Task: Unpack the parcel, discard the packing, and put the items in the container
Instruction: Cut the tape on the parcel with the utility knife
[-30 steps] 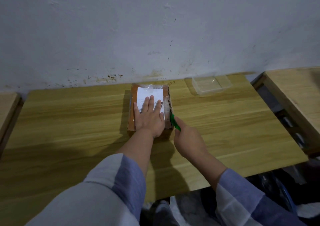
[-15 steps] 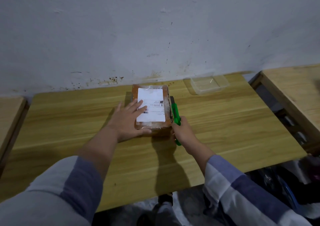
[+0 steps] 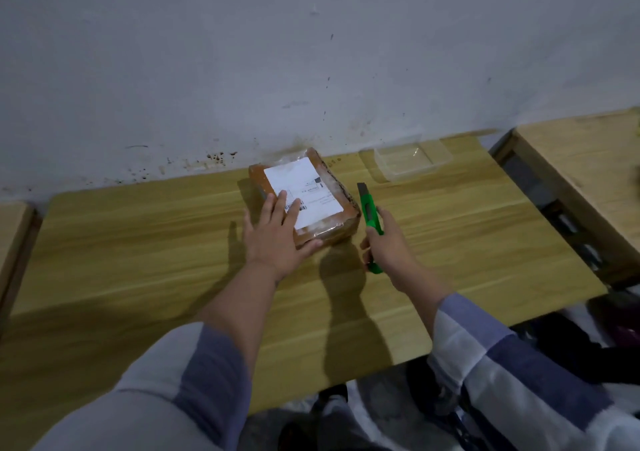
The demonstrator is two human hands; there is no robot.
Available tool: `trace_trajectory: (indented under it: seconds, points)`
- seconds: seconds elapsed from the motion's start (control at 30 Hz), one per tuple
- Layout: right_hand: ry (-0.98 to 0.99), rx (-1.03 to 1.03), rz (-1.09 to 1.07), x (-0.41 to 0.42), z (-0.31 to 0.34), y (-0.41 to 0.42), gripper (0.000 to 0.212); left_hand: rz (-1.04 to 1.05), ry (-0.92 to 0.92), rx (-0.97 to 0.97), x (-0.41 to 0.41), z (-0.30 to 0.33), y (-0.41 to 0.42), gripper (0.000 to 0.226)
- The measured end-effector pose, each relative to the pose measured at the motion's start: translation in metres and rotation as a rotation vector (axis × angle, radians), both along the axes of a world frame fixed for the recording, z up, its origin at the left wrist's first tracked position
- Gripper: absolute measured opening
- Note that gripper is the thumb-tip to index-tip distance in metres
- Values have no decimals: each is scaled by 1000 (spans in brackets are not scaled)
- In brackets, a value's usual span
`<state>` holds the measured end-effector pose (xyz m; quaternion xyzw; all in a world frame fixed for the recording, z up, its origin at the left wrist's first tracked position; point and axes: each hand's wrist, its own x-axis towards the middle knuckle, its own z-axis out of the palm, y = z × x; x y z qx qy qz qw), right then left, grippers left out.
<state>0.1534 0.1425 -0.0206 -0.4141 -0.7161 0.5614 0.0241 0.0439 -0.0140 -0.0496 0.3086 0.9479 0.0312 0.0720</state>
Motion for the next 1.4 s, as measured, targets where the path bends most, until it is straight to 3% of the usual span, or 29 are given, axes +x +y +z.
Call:
trace_trajectory:
  seconds: [0.1,0.53,1.4]
  points:
    - [31,-4,-50,23,-3,-12,55,24,-2,-8,6,0,9,92]
    - [107,-136,-109,39,-14,-51,52,-168,-53,-76,-8,11,-6,89]
    - [68,-230,-138,27,1,-71,53,-39,-27,-44,8,-2,7,86]
